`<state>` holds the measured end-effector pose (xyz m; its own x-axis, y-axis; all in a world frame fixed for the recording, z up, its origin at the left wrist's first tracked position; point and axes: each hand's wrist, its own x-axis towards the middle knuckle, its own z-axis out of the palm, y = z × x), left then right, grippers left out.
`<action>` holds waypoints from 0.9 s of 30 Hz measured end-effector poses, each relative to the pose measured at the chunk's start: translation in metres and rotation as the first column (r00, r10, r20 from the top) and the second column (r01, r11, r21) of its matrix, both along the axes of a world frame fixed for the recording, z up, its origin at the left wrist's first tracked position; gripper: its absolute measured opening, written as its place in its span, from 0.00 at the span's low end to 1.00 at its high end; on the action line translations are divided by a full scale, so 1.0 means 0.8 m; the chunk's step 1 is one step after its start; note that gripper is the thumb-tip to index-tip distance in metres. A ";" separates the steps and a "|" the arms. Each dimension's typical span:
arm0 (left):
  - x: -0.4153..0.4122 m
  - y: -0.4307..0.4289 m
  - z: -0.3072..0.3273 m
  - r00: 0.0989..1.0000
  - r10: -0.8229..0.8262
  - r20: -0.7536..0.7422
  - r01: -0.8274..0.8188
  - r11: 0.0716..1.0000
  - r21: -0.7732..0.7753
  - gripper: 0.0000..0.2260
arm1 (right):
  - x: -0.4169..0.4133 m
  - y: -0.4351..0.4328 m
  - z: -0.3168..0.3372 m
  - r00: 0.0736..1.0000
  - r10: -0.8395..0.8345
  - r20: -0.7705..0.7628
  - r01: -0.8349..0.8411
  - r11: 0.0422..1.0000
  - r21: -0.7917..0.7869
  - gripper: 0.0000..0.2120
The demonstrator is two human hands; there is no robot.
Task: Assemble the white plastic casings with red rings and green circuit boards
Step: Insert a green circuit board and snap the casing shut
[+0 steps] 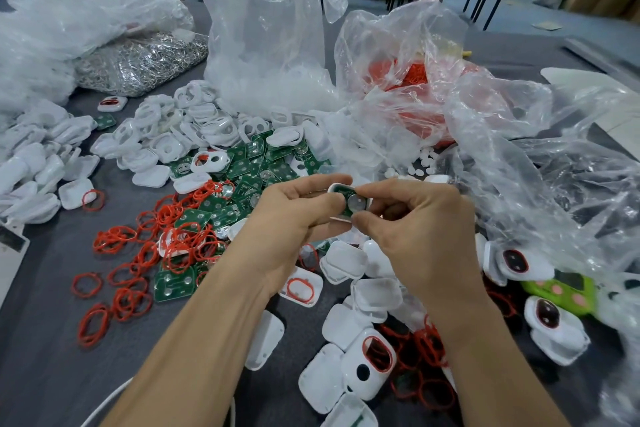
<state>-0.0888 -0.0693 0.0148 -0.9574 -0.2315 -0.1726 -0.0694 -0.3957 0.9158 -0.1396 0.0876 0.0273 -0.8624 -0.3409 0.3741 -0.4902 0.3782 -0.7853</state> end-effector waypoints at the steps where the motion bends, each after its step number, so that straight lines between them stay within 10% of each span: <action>1: 0.000 0.001 0.000 1.000 0.029 0.008 -0.029 0.999 -0.015 0.14 | 0.000 -0.001 -0.002 1.000 0.002 -0.007 -0.002 1.000 0.005 0.16; 10: -0.001 0.000 0.001 0.997 0.077 -0.004 -0.077 0.997 0.020 0.17 | -0.014 0.008 -0.002 0.959 -0.045 0.279 0.129 0.949 -0.287 0.08; 15: -0.001 0.002 0.002 0.998 0.064 0.001 -0.064 0.995 0.076 0.14 | -0.010 0.005 0.002 0.819 0.196 0.540 0.047 0.914 -0.403 0.11; 27: -0.001 0.002 0.002 1.000 0.022 -0.007 -0.021 0.995 0.095 0.10 | -0.010 0.004 -0.001 0.884 0.153 0.442 0.024 0.929 -0.368 0.08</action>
<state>-0.0895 -0.0678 0.0163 -0.9538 -0.2350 -0.1872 -0.0530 -0.4817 0.8747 -0.1473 0.0904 0.0269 -0.9451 -0.3228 0.0502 -0.0574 0.0129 -0.9983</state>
